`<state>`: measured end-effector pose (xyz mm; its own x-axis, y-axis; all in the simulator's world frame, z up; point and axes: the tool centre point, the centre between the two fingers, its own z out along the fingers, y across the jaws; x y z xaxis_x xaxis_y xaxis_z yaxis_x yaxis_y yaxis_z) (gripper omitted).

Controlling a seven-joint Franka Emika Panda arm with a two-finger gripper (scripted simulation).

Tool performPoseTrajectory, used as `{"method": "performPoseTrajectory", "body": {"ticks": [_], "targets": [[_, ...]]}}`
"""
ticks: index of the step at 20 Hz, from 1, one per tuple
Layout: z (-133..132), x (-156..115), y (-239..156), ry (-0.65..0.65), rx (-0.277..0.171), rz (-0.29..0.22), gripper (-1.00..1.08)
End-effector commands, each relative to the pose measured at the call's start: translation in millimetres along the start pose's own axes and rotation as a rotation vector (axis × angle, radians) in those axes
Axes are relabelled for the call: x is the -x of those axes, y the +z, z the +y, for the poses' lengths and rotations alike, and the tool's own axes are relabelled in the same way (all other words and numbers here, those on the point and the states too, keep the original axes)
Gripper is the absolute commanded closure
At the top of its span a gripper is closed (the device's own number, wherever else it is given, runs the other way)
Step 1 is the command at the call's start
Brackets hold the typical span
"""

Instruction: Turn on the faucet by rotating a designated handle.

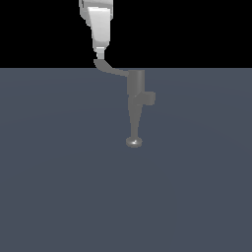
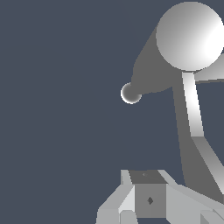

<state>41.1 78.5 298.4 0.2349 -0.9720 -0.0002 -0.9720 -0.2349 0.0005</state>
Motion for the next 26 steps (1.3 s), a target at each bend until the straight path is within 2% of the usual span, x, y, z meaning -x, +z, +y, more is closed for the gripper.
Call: {"method": "performPoseTrajectory", "body": {"ticks": [1,26], "targets": [[3,0,0,0.0,0.0,0.0,1.08],[82,-3,0,0.001,0.0,0.0,1.08]]}}
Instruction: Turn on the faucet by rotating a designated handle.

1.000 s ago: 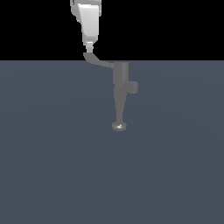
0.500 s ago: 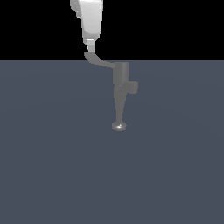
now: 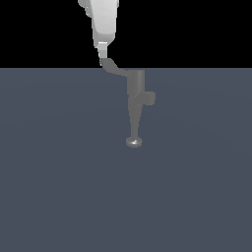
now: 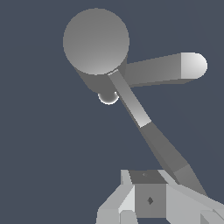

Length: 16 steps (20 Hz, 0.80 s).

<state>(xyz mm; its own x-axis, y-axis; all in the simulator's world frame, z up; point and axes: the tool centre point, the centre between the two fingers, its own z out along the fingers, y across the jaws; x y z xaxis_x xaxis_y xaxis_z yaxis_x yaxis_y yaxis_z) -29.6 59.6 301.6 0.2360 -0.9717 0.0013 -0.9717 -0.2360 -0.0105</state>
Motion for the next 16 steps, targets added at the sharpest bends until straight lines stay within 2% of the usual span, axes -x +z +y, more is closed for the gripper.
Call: {"method": "performPoseTrajectory", "body": {"ticks": [1,3,16], "targets": [[12,-1,3,0.002,0.011,-0.001,1.08],[6,0,1,0.0,0.002,0.0,1.08],[51,-44,2,0.001,0.008,-0.001,1.08]]}}
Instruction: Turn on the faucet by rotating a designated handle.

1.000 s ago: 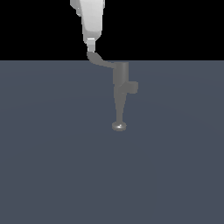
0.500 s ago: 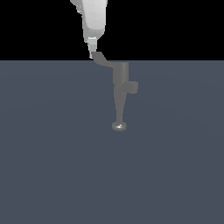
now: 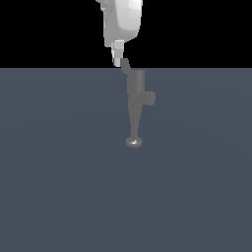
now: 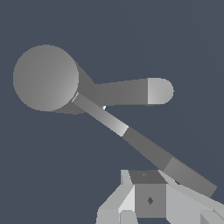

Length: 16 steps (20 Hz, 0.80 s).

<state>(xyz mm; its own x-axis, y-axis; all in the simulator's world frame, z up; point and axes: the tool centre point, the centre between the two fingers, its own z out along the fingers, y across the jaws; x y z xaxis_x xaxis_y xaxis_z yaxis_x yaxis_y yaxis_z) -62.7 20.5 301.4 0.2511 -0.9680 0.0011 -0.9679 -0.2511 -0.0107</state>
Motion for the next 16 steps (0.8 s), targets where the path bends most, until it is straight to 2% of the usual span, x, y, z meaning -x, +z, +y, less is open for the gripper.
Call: {"method": "performPoseTrajectory", "body": {"ticks": [1,5,7,16], "targets": [[14,-17,2,0.017,0.009,-0.001,1.08],[29,-32,3,0.018,0.01,-0.001,1.08],[21,-22,0,0.004,0.003,0.0,1.08],[25,-74,2,0.011,0.007,0.0,1.08]]}}
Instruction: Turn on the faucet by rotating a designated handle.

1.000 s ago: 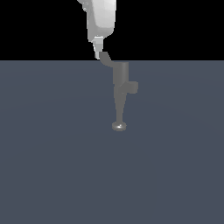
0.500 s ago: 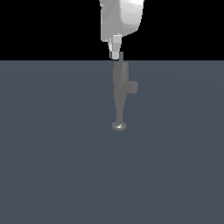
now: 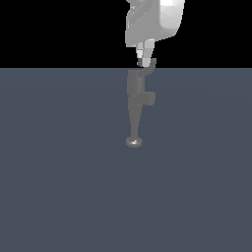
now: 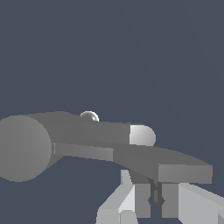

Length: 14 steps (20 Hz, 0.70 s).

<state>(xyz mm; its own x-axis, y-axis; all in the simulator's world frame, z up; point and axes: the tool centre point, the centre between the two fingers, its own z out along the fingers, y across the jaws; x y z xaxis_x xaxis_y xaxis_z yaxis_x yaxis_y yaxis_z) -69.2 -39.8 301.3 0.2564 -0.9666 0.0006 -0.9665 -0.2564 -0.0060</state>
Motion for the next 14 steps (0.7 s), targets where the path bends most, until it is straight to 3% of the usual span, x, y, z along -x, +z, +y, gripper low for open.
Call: {"method": "performPoseTrajectory", "body": {"ticks": [1,8,9,10,14], "targets": [[4,-23,2,0.017,0.003,0.0,1.08],[7,-61,3,0.023,0.006,0.0,1.08],[7,-61,3,0.023,0.006,0.0,1.08],[-2,-38,0,-0.012,0.001,-0.002,1.08],[-10,-50,1,-0.007,0.001,-0.002,1.08]]}}
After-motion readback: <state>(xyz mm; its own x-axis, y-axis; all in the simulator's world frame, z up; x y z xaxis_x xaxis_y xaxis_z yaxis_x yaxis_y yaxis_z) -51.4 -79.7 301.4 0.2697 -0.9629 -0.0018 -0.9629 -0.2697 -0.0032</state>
